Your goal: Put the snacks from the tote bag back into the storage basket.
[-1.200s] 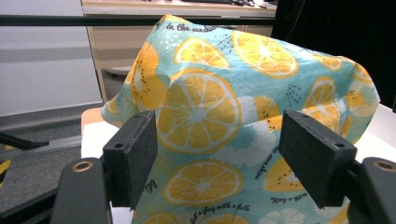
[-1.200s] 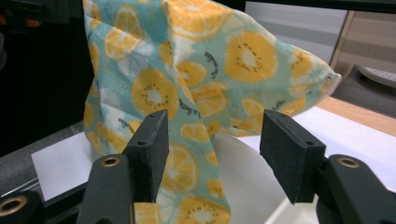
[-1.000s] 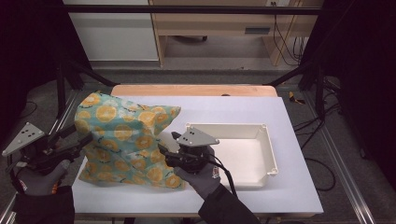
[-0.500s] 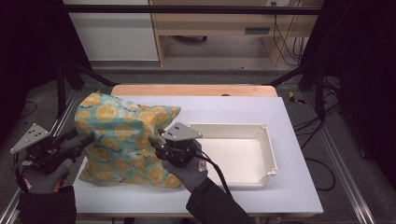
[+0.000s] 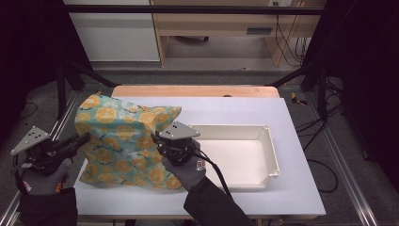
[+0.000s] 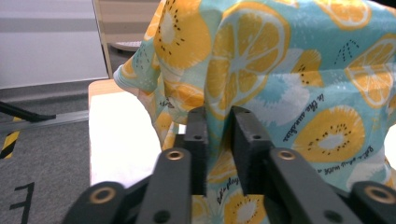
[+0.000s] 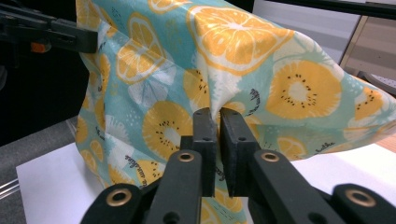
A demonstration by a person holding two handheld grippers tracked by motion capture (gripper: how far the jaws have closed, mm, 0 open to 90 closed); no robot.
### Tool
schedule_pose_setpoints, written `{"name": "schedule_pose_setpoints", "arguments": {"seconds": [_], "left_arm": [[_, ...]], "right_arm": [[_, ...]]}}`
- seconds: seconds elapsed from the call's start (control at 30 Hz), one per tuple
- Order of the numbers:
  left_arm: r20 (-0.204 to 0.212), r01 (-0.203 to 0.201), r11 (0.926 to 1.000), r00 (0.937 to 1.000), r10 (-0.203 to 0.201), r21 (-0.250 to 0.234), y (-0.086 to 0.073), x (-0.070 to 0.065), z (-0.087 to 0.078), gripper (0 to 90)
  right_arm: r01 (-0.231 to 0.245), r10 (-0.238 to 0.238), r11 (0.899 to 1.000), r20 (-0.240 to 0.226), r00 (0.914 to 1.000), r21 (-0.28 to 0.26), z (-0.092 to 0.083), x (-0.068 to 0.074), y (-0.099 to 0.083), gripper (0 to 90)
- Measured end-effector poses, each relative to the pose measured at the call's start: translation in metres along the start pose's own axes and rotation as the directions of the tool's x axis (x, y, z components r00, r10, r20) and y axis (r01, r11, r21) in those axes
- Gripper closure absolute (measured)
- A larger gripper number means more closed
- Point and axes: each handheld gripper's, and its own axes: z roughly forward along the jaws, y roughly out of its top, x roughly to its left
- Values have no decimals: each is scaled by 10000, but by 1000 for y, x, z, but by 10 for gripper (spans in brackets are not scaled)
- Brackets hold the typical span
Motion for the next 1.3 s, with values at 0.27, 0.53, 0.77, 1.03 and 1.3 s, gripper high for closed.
{"name": "schedule_pose_setpoints", "arguments": {"seconds": [0.27,0.53,0.77,1.03,1.3], "left_arm": [[-107,72,10000,9999,-72,20,-1,1,-3,893],[-66,-34,9997,10000,32,-233,-1,-2,-12,900],[85,-106,9989,9999,110,-457,-5,-6,-30,900],[298,-432,9986,9986,442,-312,-14,-15,-32,900],[369,-411,9991,9985,415,-117,-20,-17,-30,900]], "right_arm": [[107,-107,9999,-66,9999,76,1,1,2,900],[191,-194,9997,-181,9996,-172,-7,3,6,900],[421,-449,9980,-573,9973,-479,-18,15,7,900],[391,-422,9985,-823,9957,-396,-22,19,-2,900],[324,-328,9995,-999,9945,-56,-18,22,-15,900]]}}
